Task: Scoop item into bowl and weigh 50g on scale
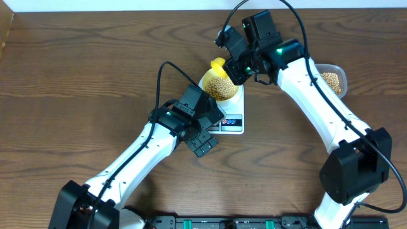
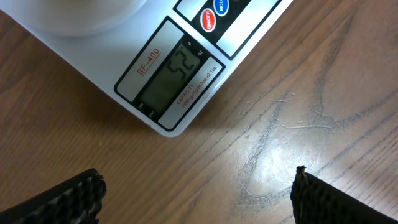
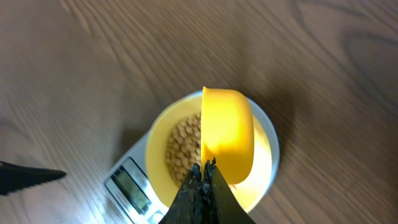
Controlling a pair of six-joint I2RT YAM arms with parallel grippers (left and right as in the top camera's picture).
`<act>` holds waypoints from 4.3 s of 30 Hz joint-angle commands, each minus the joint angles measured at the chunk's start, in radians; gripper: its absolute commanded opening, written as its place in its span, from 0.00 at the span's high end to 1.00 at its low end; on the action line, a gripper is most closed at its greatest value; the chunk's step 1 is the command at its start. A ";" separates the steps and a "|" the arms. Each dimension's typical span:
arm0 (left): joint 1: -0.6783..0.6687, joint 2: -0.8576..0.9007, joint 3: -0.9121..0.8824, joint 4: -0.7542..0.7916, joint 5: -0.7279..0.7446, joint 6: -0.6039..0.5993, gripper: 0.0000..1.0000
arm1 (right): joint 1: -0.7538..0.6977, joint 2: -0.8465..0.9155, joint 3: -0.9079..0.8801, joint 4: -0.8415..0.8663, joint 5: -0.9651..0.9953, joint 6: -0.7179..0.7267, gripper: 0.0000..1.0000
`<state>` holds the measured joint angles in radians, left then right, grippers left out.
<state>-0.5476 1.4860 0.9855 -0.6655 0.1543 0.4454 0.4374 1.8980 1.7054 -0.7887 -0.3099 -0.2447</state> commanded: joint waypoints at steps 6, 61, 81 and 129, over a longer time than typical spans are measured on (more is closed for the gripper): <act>0.002 0.010 -0.019 -0.024 0.019 0.000 0.02 | 0.010 0.035 -0.005 -0.012 0.046 -0.026 0.99; 0.002 0.010 -0.019 -0.010 0.029 0.000 0.02 | -0.135 0.075 -0.108 -0.011 -0.420 0.069 0.99; 0.002 0.010 -0.019 -0.010 0.029 0.000 0.02 | -0.387 0.075 -0.108 0.039 -0.897 0.101 0.99; 0.002 0.010 -0.019 -0.011 0.029 -0.001 0.02 | -0.451 0.075 -0.108 0.341 -0.803 0.189 0.99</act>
<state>-0.5476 1.4860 0.9855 -0.6754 0.1780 0.4454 -0.0074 1.9793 1.5810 -0.4561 -1.1023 -0.0879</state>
